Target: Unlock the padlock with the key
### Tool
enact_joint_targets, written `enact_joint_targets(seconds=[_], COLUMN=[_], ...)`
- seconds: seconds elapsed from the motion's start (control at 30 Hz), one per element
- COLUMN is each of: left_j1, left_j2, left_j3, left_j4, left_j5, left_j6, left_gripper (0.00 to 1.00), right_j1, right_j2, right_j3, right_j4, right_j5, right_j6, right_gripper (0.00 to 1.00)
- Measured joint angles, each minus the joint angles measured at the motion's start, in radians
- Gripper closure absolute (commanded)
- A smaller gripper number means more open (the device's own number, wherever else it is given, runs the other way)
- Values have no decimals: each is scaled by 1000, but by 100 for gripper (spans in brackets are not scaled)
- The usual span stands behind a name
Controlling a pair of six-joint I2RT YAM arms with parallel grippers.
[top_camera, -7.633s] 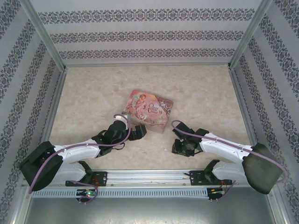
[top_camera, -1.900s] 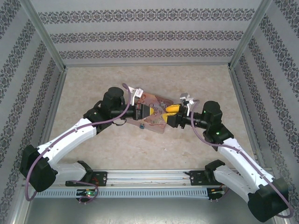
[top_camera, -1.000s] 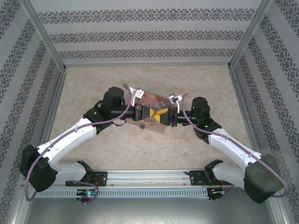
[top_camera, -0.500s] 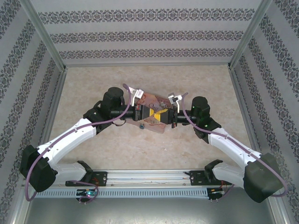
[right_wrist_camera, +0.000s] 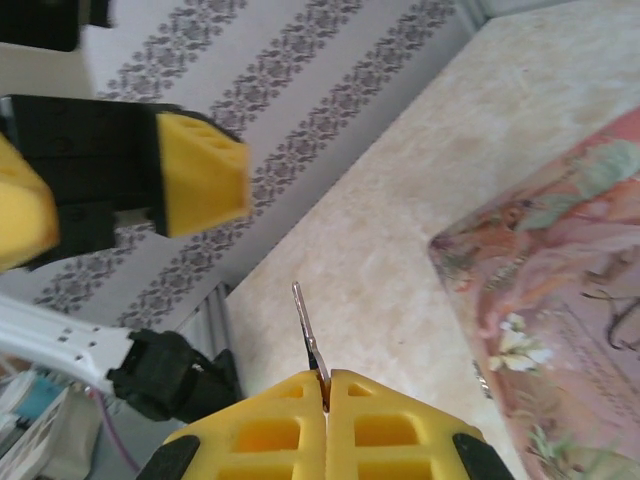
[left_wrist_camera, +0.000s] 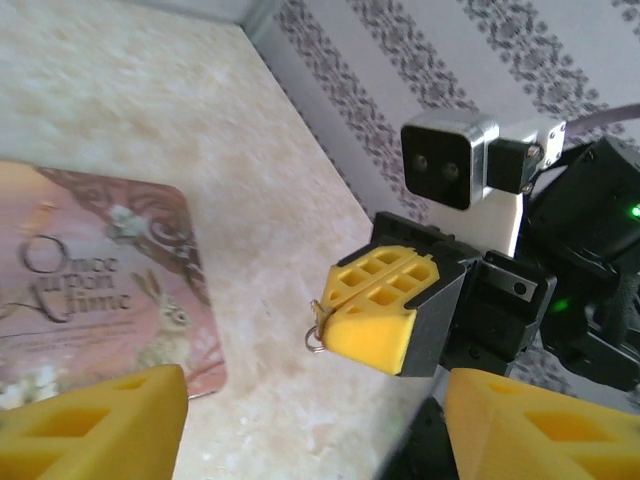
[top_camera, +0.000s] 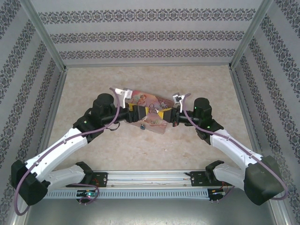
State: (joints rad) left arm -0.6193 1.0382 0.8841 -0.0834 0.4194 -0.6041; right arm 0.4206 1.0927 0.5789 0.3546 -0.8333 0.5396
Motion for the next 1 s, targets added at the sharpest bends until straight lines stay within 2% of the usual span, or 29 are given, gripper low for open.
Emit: enact_joint_targets(seconds=[0.2,0.4,0.63,1.0], left_j1=[0,0,0,0], left_j2=[-100,-138,-113,-52], left_j3=[-140,-271,-354,-505], left_j4=[-8,-10,23,249], left_j5=[-162,-260,-267,-216], left_j6=[11,11,22,21], left_gripper=[22,19,18,20], right_j1=[0,0,0,2], right_j2=[76,186,313,427], right_j3=[-13,-12,29,77], right_j4=[-11,-10,-11,9], right_j5=[98,177,217,217], right_j6=[-3,16,54,60], right_gripper=[100,100,100,100])
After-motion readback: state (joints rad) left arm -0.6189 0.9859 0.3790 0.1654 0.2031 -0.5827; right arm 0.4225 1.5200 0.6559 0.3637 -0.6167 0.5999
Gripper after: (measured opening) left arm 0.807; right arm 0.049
